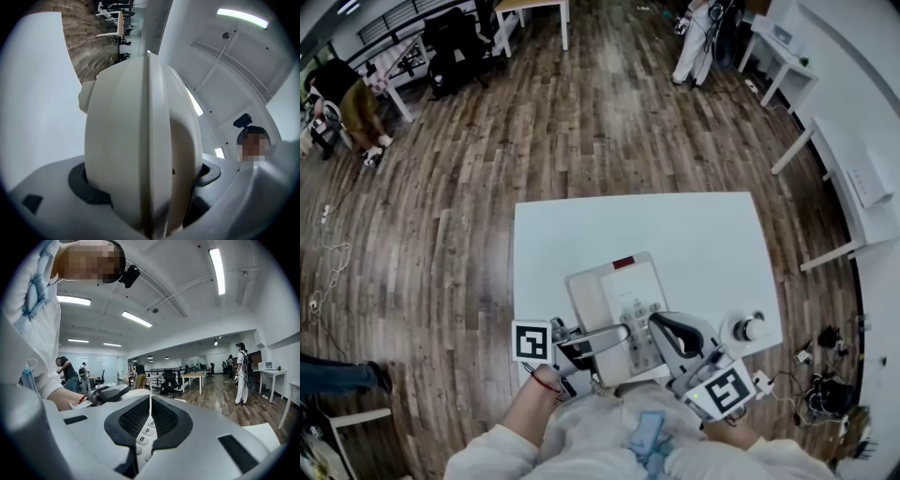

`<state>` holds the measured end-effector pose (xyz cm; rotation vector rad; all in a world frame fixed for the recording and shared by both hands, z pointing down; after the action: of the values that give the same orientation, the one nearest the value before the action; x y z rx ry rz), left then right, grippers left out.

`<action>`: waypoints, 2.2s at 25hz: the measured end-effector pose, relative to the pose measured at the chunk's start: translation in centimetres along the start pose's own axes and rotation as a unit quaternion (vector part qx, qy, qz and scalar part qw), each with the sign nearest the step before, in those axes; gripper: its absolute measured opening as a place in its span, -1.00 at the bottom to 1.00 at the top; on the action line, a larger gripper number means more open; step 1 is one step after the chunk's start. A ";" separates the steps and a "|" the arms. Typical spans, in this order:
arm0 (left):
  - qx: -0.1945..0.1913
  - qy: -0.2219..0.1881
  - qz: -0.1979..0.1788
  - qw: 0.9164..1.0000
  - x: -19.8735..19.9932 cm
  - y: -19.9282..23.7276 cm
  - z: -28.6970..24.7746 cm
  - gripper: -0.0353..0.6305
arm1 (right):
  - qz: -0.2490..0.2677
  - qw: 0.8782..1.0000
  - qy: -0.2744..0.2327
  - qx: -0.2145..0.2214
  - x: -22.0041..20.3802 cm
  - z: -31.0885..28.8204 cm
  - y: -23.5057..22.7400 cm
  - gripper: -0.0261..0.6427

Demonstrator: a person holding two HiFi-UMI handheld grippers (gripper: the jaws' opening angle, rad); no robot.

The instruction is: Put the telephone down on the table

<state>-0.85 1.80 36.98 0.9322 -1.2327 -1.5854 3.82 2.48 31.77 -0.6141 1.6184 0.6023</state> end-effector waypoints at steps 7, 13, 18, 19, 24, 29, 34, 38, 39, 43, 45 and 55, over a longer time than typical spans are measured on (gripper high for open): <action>0.002 0.004 0.002 1.000 1.0 1.0 0.0 0.54 | 0.006 1.000 0.010 0.010 -0.7 -1.0 -0.6 -0.82; 0.005 0.012 0.001 1.000 2.2 2.5 0.2 0.54 | 0.005 1.000 0.019 0.014 -2.0 -2.0 -1.1 -0.82; -0.003 0.020 0.000 1.000 3.7 3.6 0.4 0.54 | 0.006 0.999 0.031 0.020 -3.3 -3.2 -1.4 -0.82; -0.006 0.020 0.001 1.000 4.0 3.8 0.3 0.54 | 0.006 0.999 0.034 0.021 -3.5 -3.5 -1.5 -0.82; -0.014 0.029 0.001 0.999 5.5 5.1 0.2 0.54 | 0.000 0.999 0.043 0.023 -5.0 -4.8 -2.0 -0.82; -0.015 0.031 0.008 0.999 7.1 6.5 0.1 0.54 | -0.002 0.998 0.050 0.024 -6.4 -6.5 -2.8 -0.82; -0.017 0.029 0.017 0.999 8.4 8.2 0.0 0.54 | -0.006 0.998 0.054 0.019 -7.9 -7.5 -4.0 -0.82; -0.018 0.038 0.018 0.999 9.4 10.0 0.1 0.54 | -0.006 0.998 0.057 0.008 -9.6 -8.5 -5.1 -0.82; -0.017 0.041 0.015 0.999 9.7 10.4 0.1 0.54 | -0.008 0.998 0.058 0.004 -10.2 -8.8 -5.4 -0.82; -0.012 0.046 0.015 0.999 10.5 12.6 -0.1 0.54 | -0.012 0.998 0.057 -0.006 -12.3 -9.7 -6.6 -0.82; -0.009 0.046 0.018 0.999 10.9 13.7 -0.2 0.54 | -0.006 0.998 0.061 -0.006 -13.2 -10.0 -7.1 -0.82; 0.006 0.064 0.027 0.998 12.1 17.1 -1.3 0.54 | 0.008 0.997 0.072 -0.011 -16.2 -11.6 -9.2 -0.82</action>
<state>-0.09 -11.79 52.95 0.9839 -1.1690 -1.4542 3.78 -11.30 48.92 -0.6739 1.7554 0.5994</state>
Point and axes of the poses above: the fingertips, and each gripper's own axes: z backward along the fingers, y to its left, x out of its top, the point moved 1 cm from there along z, backward along the fingers, and after that the axes turned 6 degrees about z, right-handed, at the moved point
